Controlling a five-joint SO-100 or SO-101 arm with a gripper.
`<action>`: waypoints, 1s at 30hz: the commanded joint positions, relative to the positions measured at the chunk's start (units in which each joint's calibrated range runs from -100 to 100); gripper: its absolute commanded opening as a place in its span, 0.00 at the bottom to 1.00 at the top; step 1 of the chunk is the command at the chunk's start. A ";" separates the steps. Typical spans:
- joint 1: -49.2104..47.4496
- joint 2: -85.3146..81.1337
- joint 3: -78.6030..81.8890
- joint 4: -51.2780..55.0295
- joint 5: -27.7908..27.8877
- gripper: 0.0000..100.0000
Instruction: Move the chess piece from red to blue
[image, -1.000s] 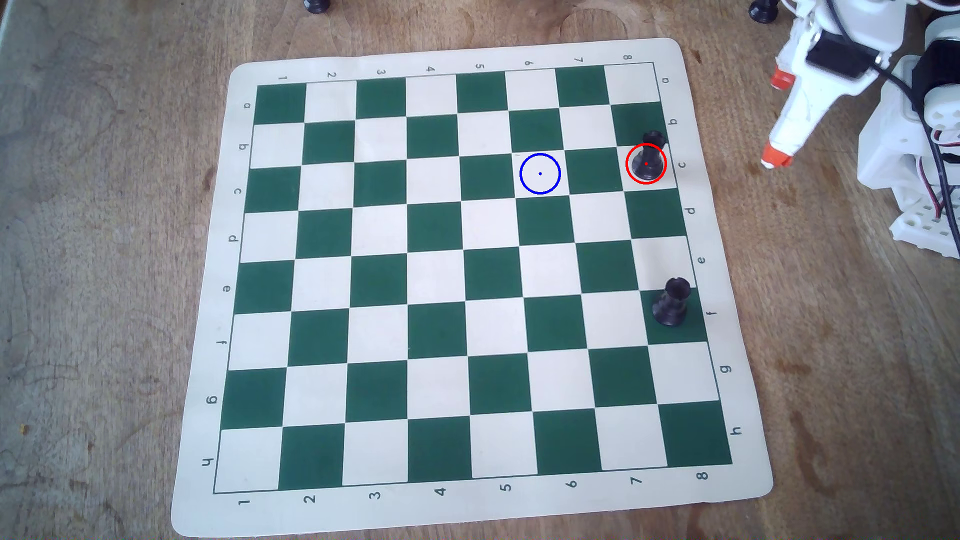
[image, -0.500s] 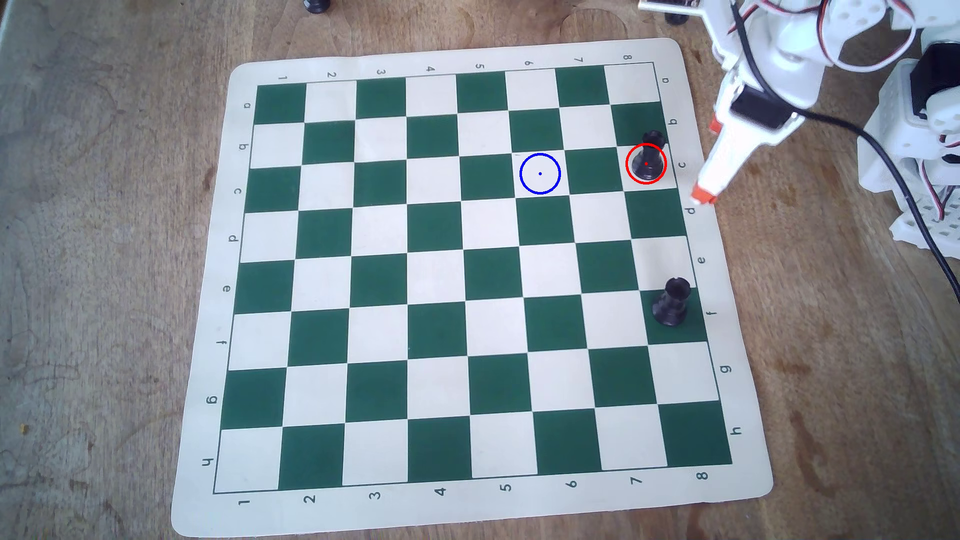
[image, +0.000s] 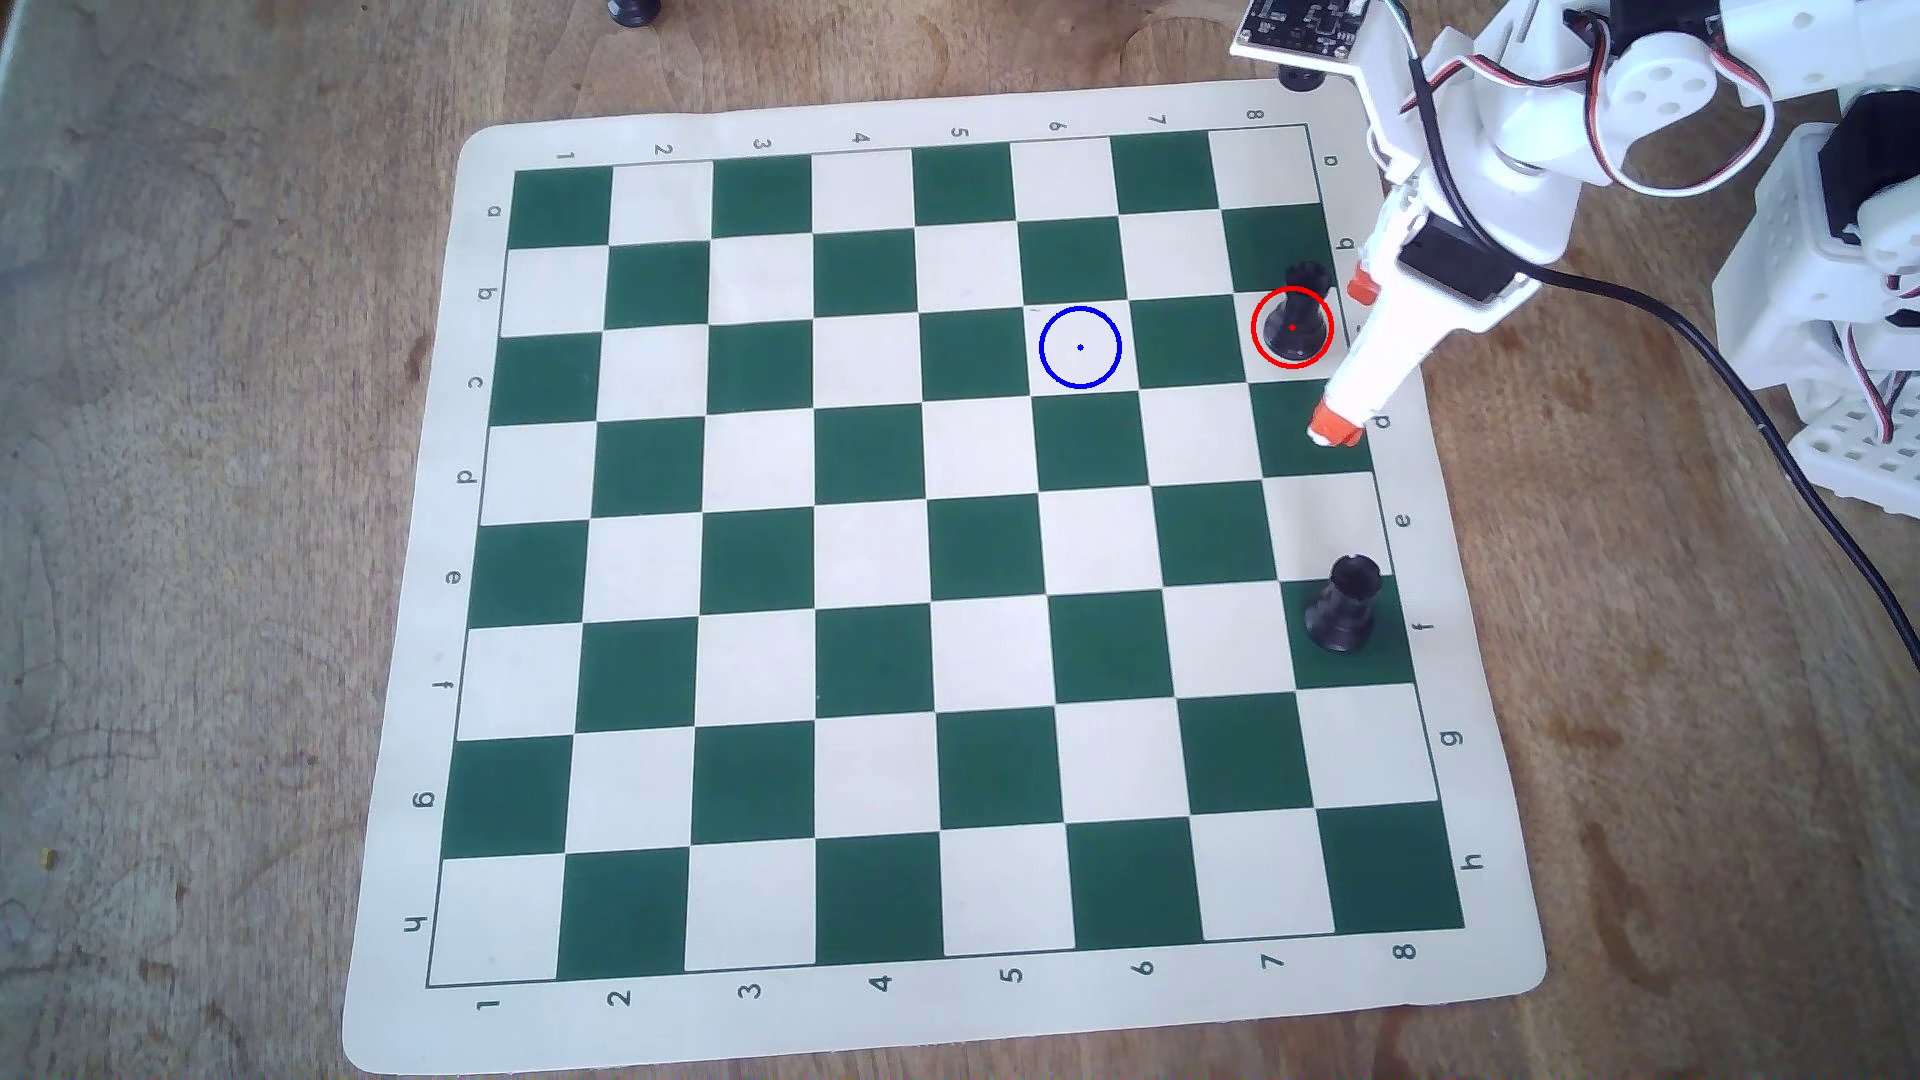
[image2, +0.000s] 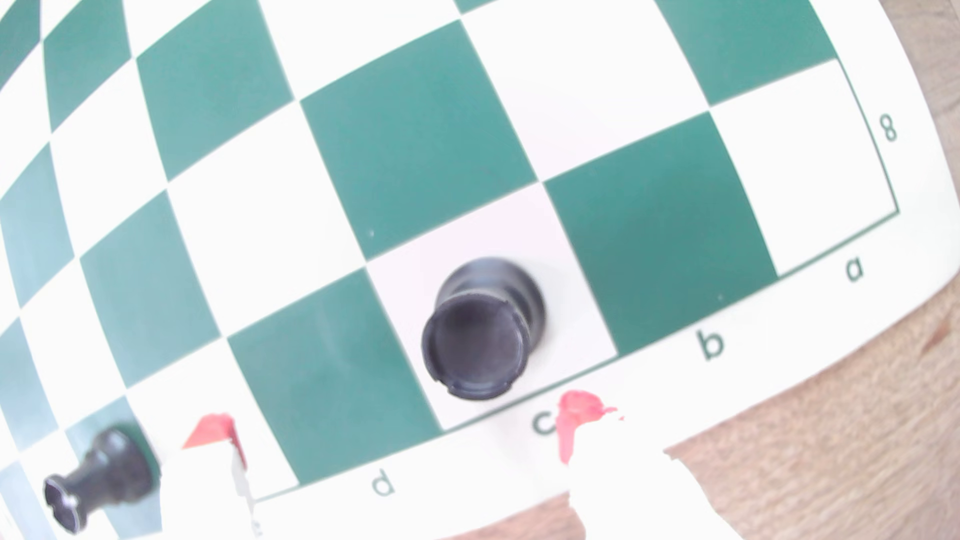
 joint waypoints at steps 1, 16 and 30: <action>0.21 -0.07 -1.18 -2.78 0.24 0.35; 1.30 -2.11 -1.73 -6.71 2.10 0.36; 1.46 -2.88 -1.18 -8.02 2.15 0.24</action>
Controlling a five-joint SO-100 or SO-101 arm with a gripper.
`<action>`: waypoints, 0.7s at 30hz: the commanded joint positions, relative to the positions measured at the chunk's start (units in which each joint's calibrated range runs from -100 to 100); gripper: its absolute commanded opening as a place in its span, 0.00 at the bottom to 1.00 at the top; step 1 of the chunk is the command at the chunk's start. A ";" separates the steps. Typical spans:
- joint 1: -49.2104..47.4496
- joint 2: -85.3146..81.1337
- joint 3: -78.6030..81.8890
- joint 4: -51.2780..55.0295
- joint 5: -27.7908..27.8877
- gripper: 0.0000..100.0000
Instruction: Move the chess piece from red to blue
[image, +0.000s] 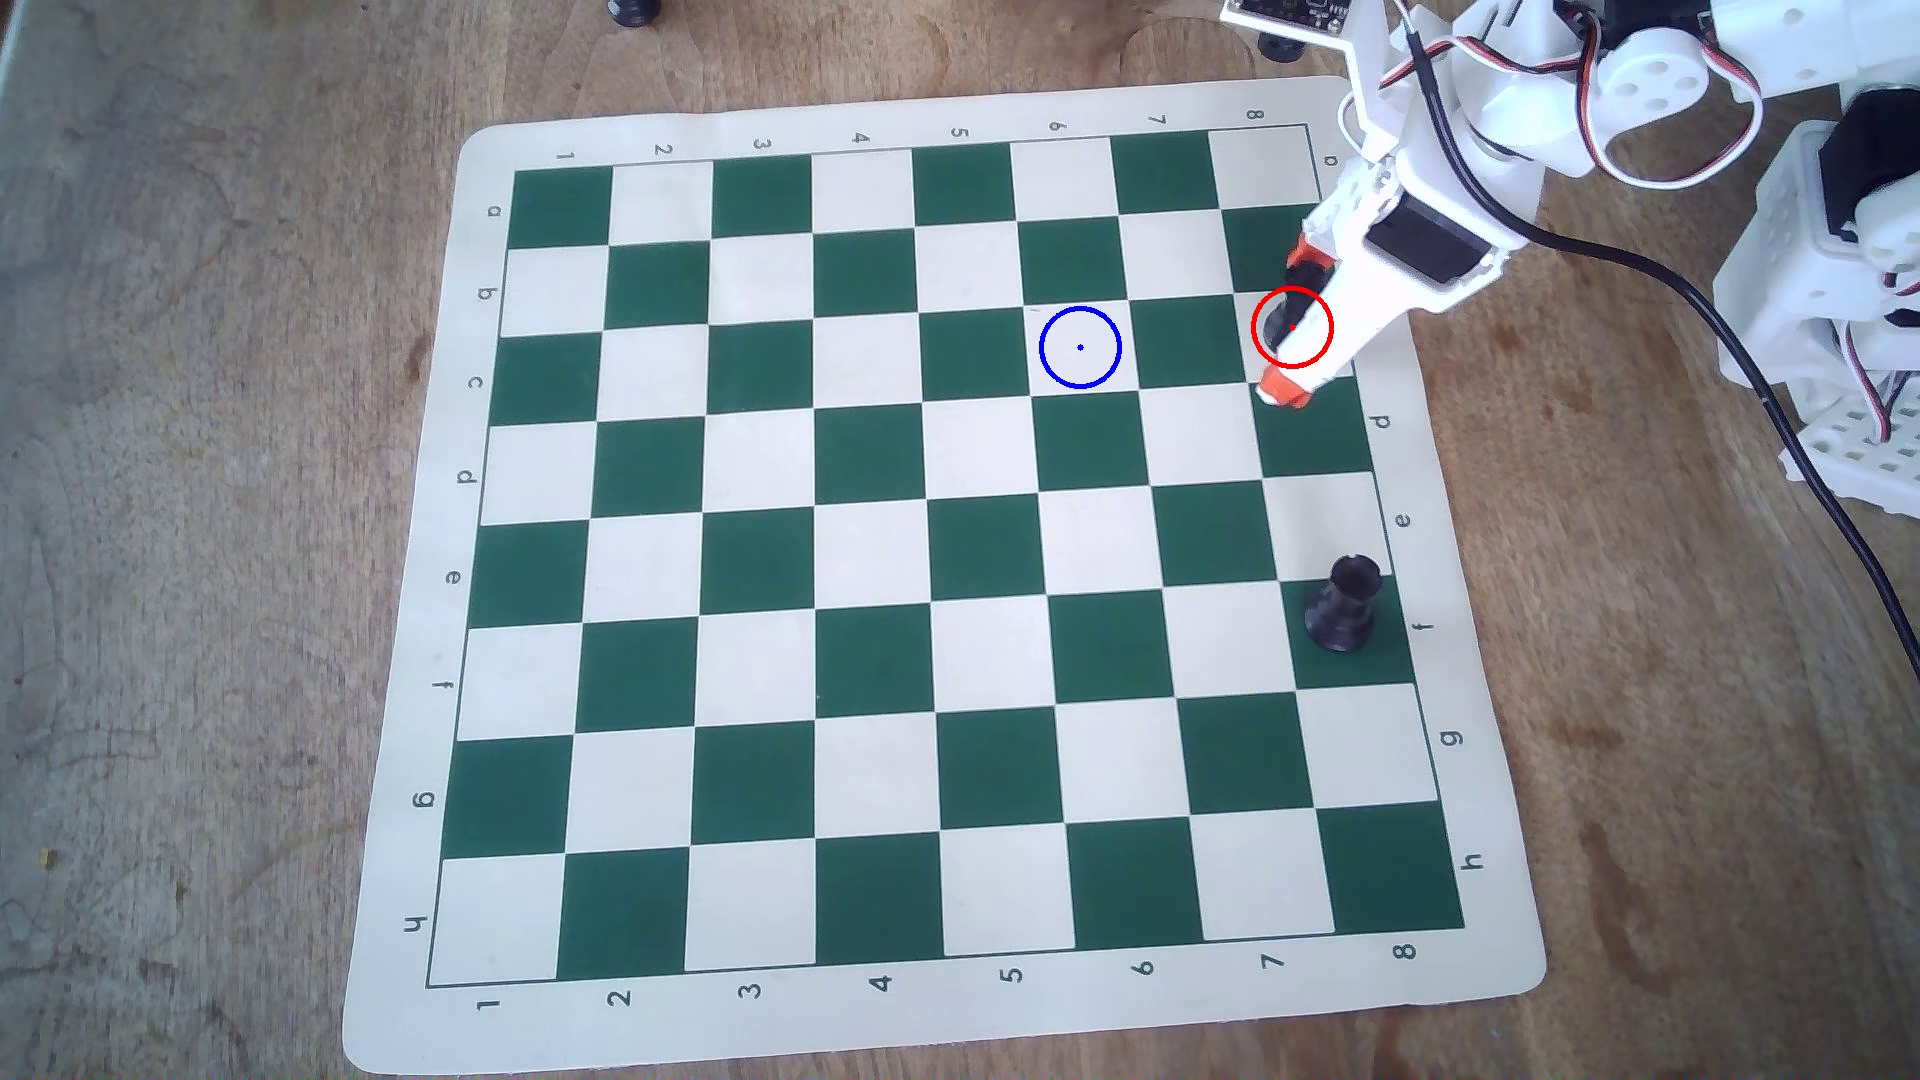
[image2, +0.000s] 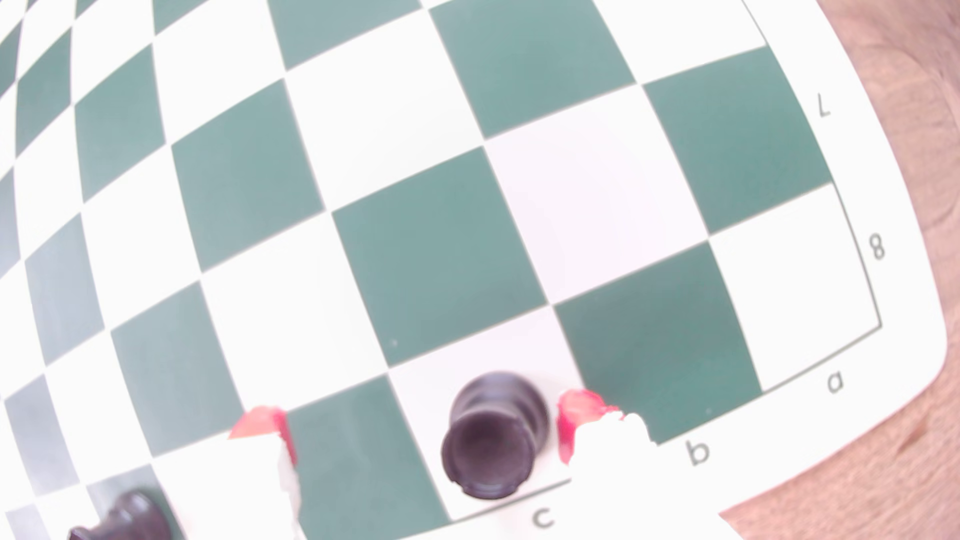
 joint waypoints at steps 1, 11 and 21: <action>0.43 -2.71 -1.18 -1.17 0.10 0.23; 0.43 -2.97 -0.28 -1.25 0.05 0.18; 0.43 -2.97 1.81 -2.32 0.20 0.10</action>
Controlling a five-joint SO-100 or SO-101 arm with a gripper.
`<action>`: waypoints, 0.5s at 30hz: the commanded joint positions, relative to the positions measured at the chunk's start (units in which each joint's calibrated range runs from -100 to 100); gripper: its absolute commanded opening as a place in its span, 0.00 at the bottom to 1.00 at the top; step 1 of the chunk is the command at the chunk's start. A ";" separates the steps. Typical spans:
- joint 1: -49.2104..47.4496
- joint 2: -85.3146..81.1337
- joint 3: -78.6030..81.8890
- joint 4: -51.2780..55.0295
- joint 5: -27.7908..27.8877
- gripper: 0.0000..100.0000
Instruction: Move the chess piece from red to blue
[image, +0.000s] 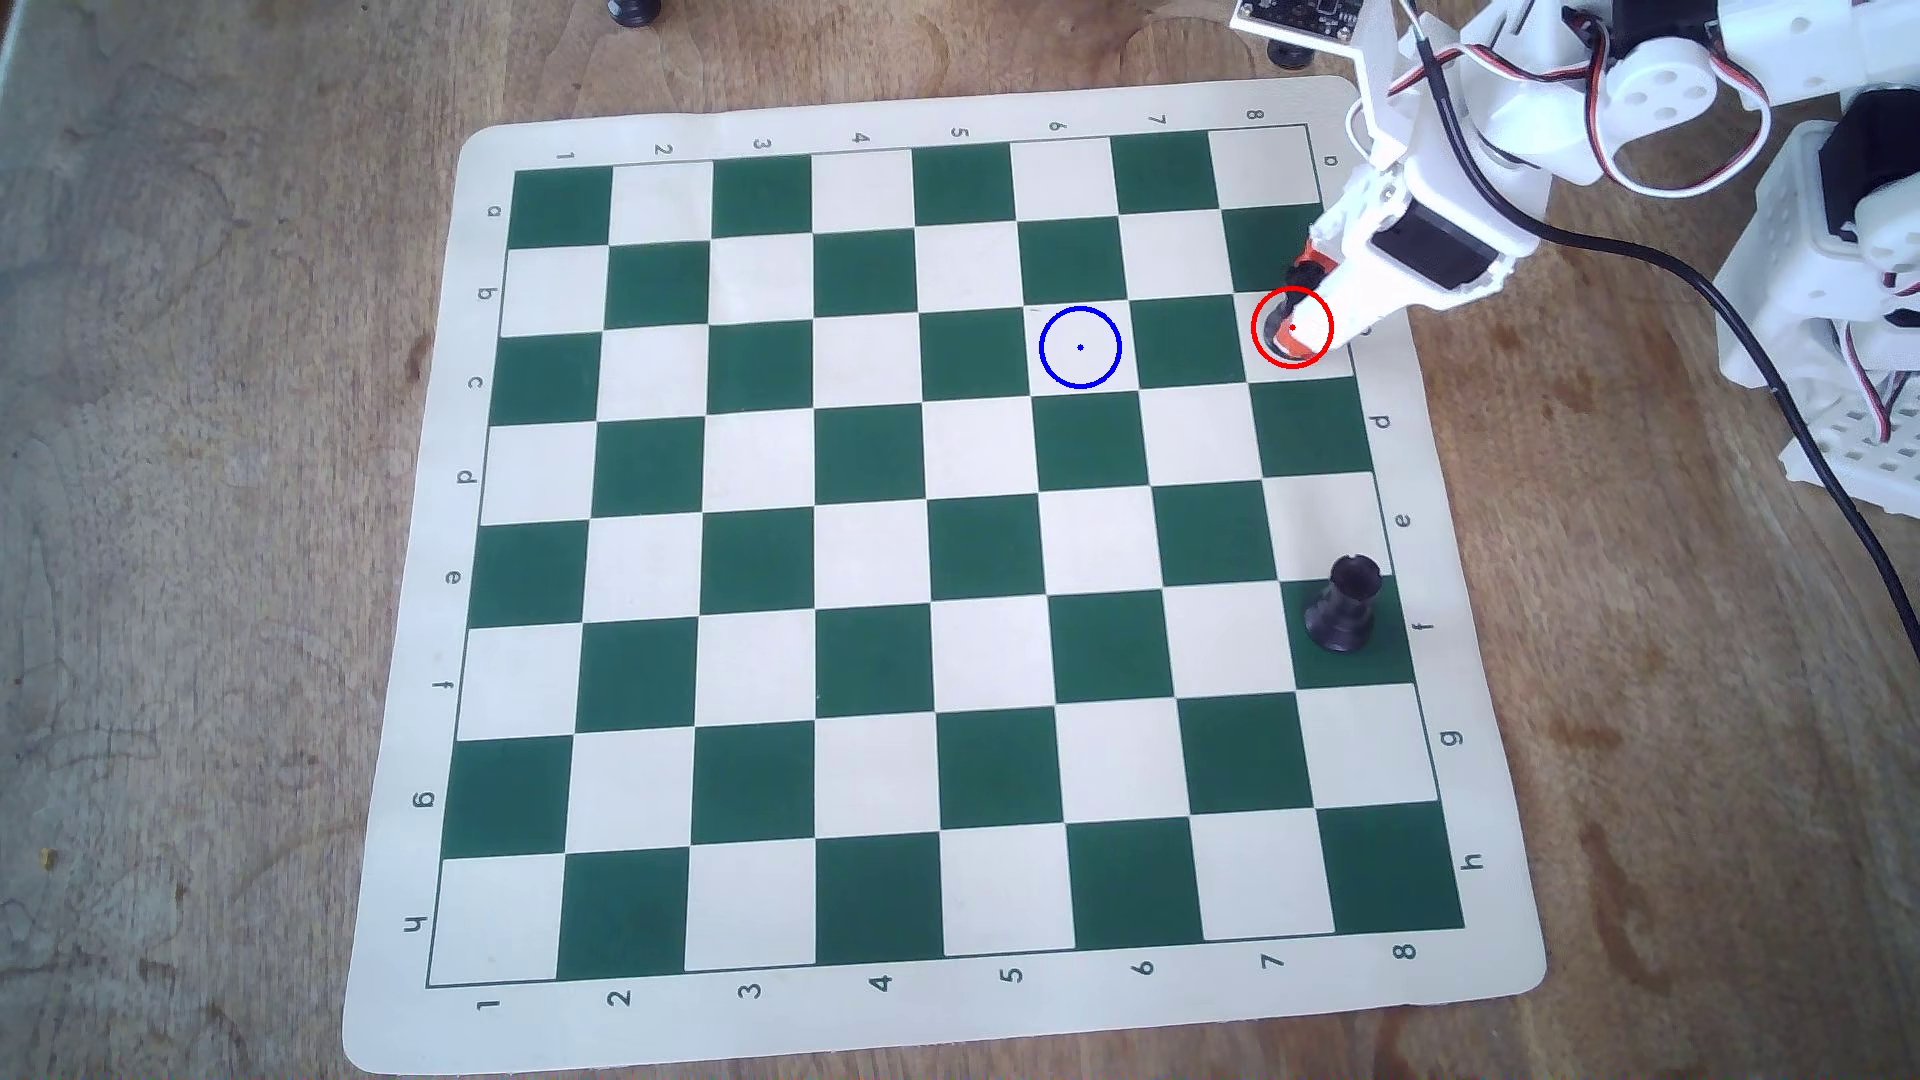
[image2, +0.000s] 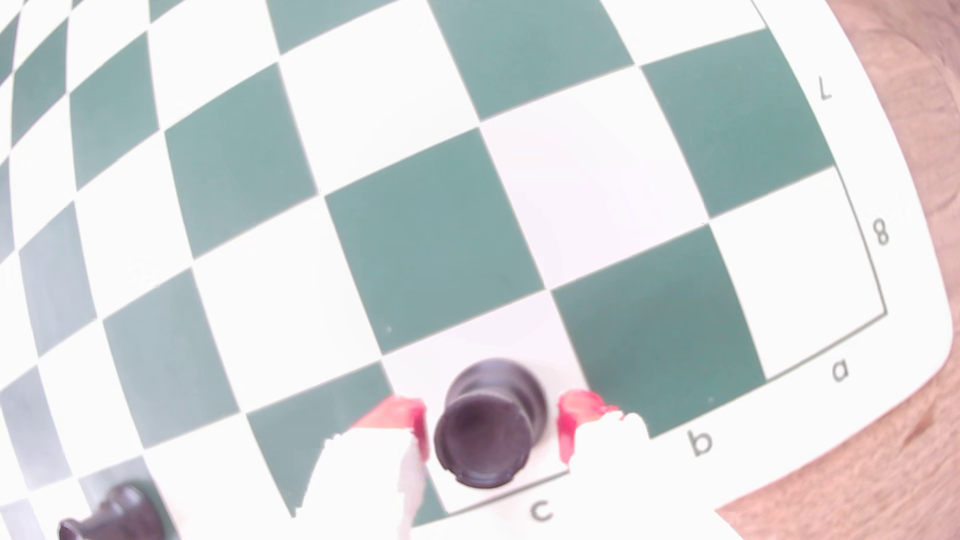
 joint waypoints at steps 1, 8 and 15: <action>0.43 -2.13 -0.63 -0.96 0.20 0.10; 0.43 -2.72 -0.54 -0.96 0.29 0.05; 0.51 -5.78 -2.26 2.40 0.44 0.02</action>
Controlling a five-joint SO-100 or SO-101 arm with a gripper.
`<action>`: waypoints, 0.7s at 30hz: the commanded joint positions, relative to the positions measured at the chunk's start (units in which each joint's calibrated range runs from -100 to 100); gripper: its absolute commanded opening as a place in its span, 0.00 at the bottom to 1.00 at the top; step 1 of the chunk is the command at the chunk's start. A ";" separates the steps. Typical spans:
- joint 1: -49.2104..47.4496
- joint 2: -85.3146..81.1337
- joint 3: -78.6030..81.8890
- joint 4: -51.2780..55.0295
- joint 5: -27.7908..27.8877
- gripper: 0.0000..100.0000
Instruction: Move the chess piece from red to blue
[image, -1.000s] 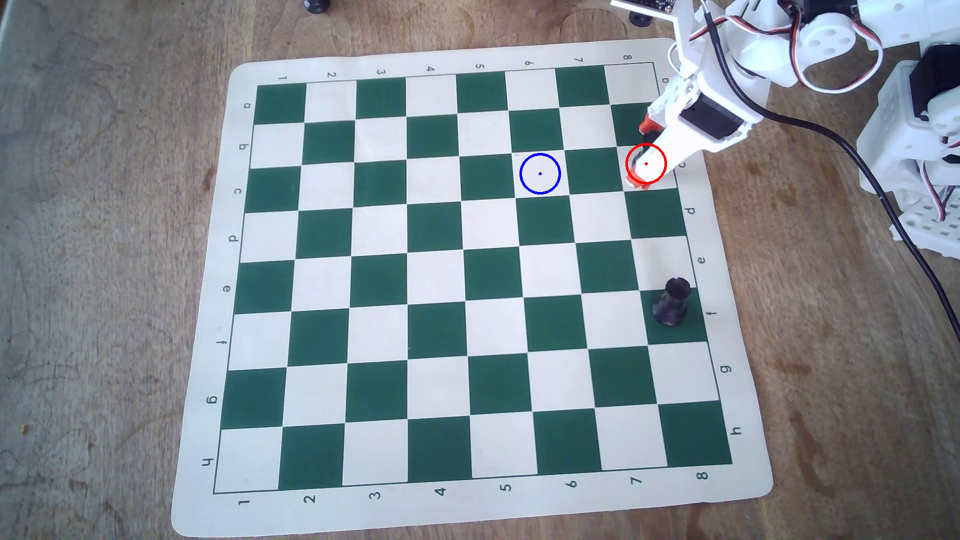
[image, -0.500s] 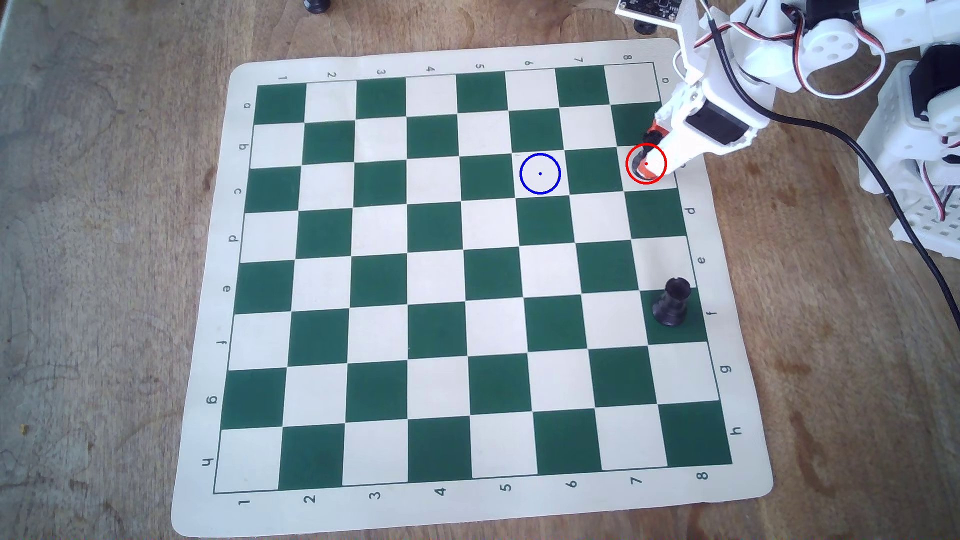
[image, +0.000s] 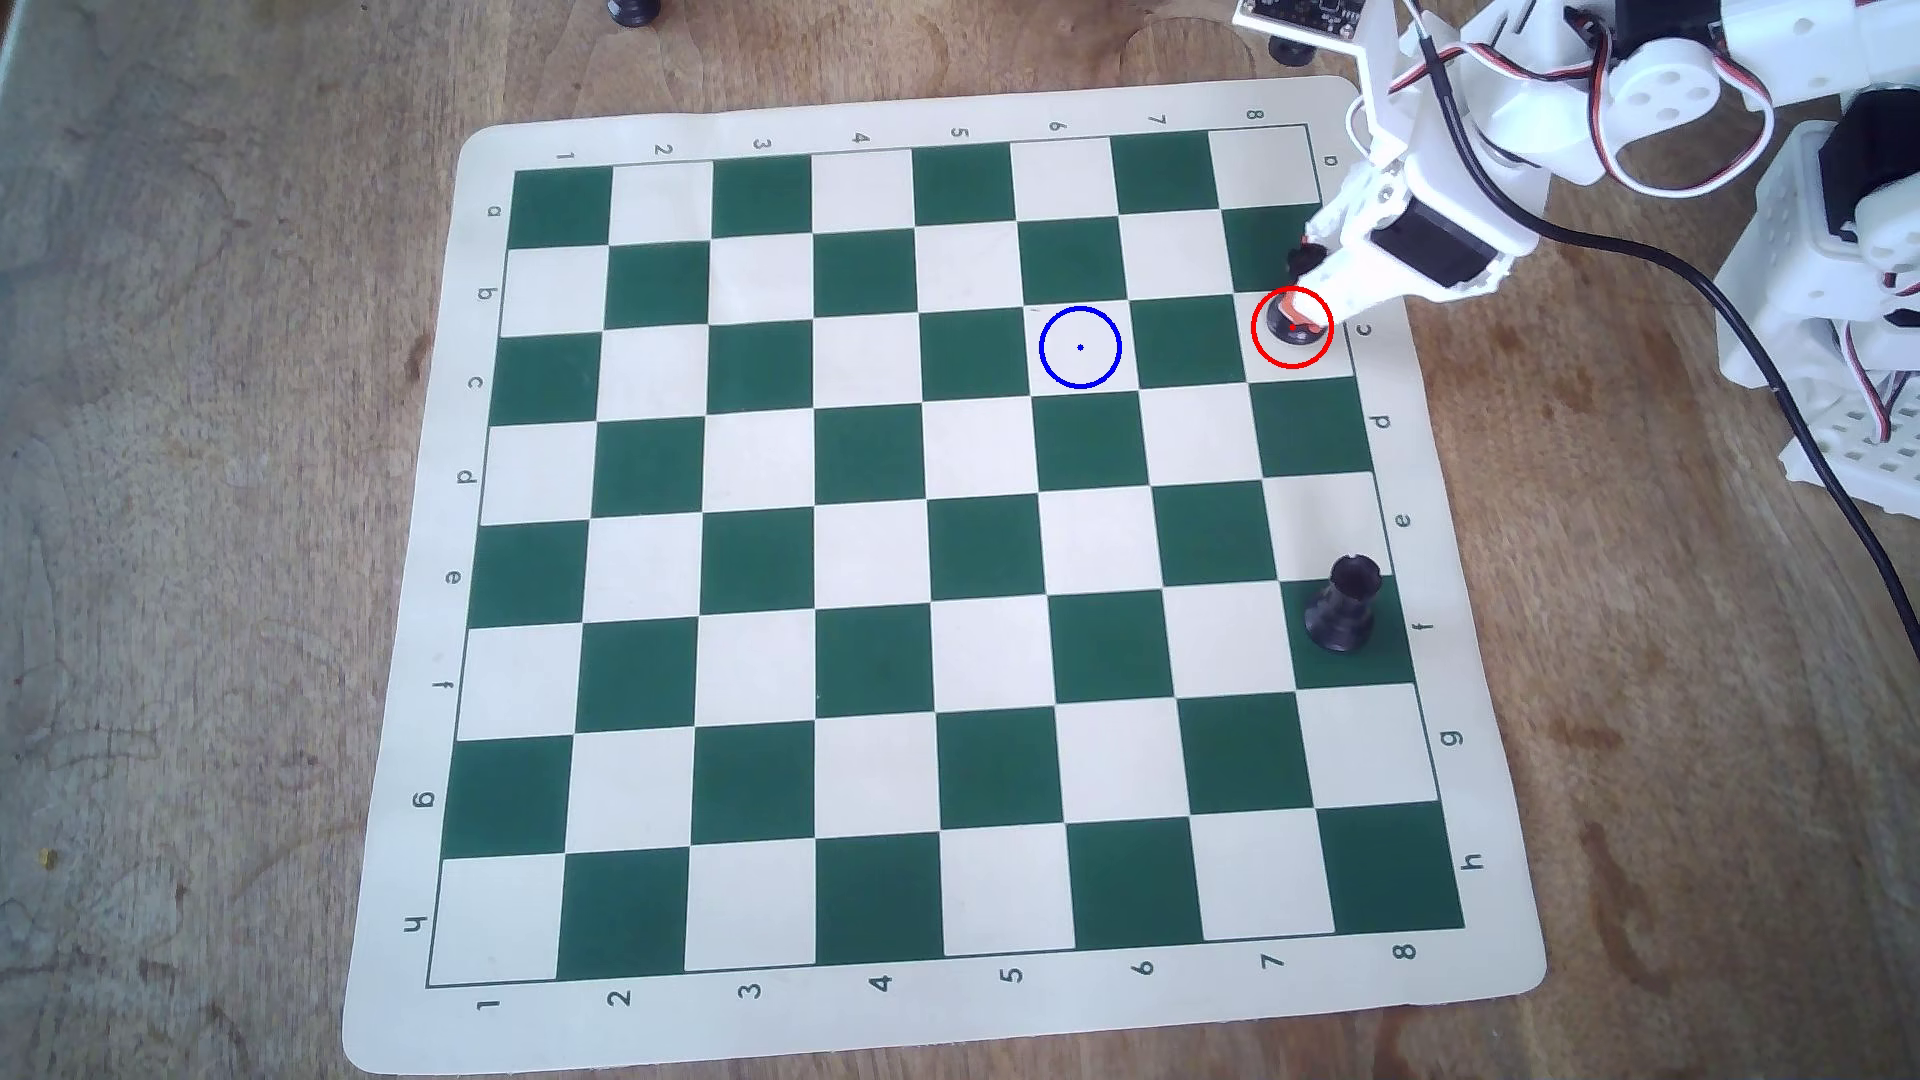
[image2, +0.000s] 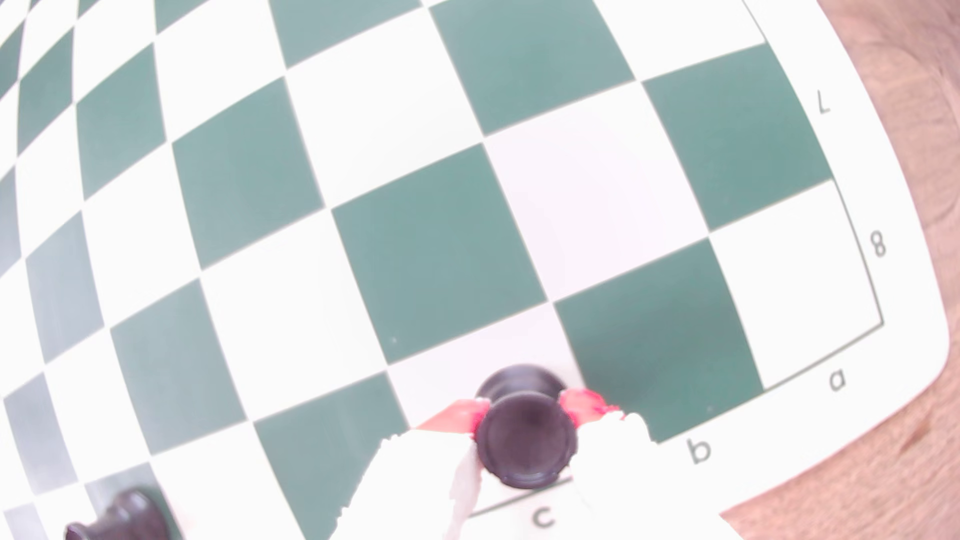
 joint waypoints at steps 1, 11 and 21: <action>0.58 -5.03 -3.62 4.52 0.39 0.02; 0.27 -7.75 -33.72 27.04 -0.15 0.02; -4.50 14.49 -48.14 20.82 -1.56 0.02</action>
